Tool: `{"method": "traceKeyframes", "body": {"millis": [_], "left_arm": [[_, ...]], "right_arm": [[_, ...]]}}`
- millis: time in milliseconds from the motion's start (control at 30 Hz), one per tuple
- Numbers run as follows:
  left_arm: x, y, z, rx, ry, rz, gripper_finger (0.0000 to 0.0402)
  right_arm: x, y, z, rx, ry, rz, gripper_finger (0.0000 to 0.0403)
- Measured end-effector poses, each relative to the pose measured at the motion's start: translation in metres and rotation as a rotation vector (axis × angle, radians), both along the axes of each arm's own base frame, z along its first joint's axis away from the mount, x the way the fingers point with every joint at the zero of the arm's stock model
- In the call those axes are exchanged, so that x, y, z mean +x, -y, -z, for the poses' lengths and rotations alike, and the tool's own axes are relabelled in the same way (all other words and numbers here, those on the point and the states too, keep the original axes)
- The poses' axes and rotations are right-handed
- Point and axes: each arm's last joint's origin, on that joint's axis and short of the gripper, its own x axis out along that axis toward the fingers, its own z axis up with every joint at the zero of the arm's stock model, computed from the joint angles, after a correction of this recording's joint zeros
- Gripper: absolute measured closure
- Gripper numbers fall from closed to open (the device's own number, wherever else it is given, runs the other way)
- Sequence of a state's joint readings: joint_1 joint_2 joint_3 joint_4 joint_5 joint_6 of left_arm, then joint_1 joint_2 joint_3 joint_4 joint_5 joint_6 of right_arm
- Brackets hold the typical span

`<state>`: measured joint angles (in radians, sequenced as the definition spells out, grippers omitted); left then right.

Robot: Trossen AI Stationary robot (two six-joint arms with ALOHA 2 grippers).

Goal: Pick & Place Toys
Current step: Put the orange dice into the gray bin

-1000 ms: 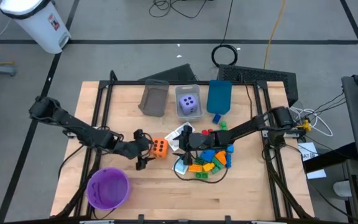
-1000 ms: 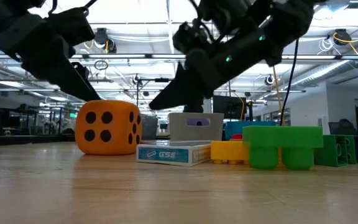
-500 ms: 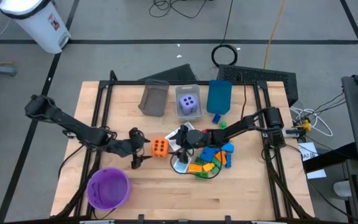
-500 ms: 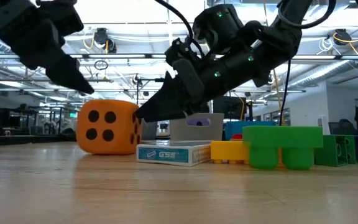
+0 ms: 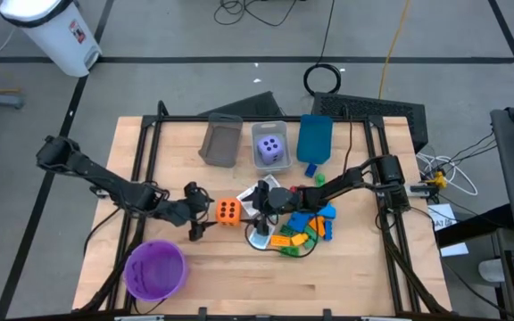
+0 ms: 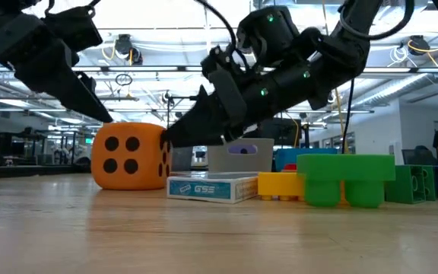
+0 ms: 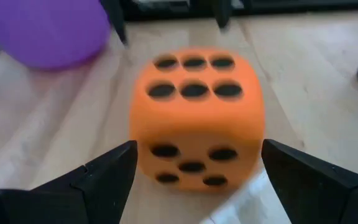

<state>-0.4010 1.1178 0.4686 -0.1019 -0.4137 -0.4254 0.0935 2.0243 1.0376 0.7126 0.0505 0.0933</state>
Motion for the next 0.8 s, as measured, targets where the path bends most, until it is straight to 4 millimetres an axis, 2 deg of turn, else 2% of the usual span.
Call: {"method": "traceKeyframes", "body": {"millis": [167, 300, 500, 800], "left_arm": [[-0.009, -0.003, 0.021, -0.017, 0.008, -0.027, 0.0034], [-0.017, -0.007, 0.035, -0.047, 0.080, -0.029, 0.0034], [-0.023, -0.013, 0.045, -0.021, 0.179, 0.008, 0.0034], [-0.026, -0.019, 0.052, 0.007, 0.156, 0.009, 0.0034]], "right_arm": [[-0.001, -0.001, 0.018, 0.002, -0.063, -0.001, 0.0064], [0.001, -0.003, 0.012, 0.006, -0.030, -0.004, 0.0064], [0.001, -0.003, 0.011, 0.016, -0.015, 0.000, 0.0064], [0.002, -0.004, 0.008, -0.039, 0.025, -0.012, 0.0064]]}}
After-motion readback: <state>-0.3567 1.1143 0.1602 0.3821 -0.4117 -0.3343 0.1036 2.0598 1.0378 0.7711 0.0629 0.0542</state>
